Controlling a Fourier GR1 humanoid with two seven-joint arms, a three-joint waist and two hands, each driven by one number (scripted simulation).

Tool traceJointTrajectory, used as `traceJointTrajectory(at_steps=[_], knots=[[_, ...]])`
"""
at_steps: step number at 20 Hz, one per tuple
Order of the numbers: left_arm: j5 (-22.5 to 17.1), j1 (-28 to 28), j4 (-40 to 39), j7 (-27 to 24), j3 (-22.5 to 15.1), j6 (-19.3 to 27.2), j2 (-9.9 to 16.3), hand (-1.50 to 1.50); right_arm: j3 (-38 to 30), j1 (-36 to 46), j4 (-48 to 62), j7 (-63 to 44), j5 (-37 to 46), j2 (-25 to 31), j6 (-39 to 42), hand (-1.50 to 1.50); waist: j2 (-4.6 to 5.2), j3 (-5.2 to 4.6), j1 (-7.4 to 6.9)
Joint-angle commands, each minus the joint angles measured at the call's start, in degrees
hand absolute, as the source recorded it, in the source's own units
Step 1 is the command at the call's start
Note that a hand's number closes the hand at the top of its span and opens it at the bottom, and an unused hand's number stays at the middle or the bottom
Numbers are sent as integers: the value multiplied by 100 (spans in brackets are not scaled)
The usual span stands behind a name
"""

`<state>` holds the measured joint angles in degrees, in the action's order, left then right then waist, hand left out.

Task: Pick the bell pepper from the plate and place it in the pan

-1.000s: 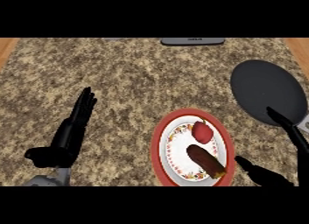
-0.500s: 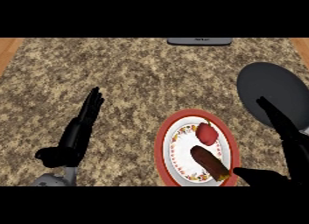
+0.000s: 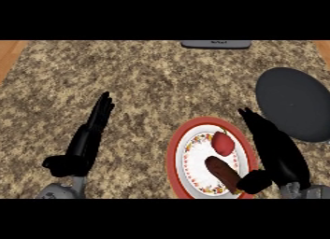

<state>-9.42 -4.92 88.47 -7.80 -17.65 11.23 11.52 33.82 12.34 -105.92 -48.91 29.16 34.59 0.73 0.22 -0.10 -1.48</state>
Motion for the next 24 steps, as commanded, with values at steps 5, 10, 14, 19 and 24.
traceJointTrajectory(at_steps=[5,10,14,19,24], knots=[[86,390,407,117,112,-101,104,0,115,907,1405,-485,222,-1019,1105,-150,-18,10,76],[311,145,113,126,243,-197,-271,0,-210,401,1331,-64,852,-1380,1134,-150,-23,10,143],[206,-29,-177,45,551,-425,-232,0,-6,7,1353,-265,1338,-1674,926,-150,-24,10,154],[531,337,180,105,302,-337,-451,0,-610,263,2030,414,1585,-1931,673,-150,-21,11,129],[739,721,617,236,215,-279,-574,0,-1080,623,2380,600,1572,-2179,1196,-150,-23,11,113]])
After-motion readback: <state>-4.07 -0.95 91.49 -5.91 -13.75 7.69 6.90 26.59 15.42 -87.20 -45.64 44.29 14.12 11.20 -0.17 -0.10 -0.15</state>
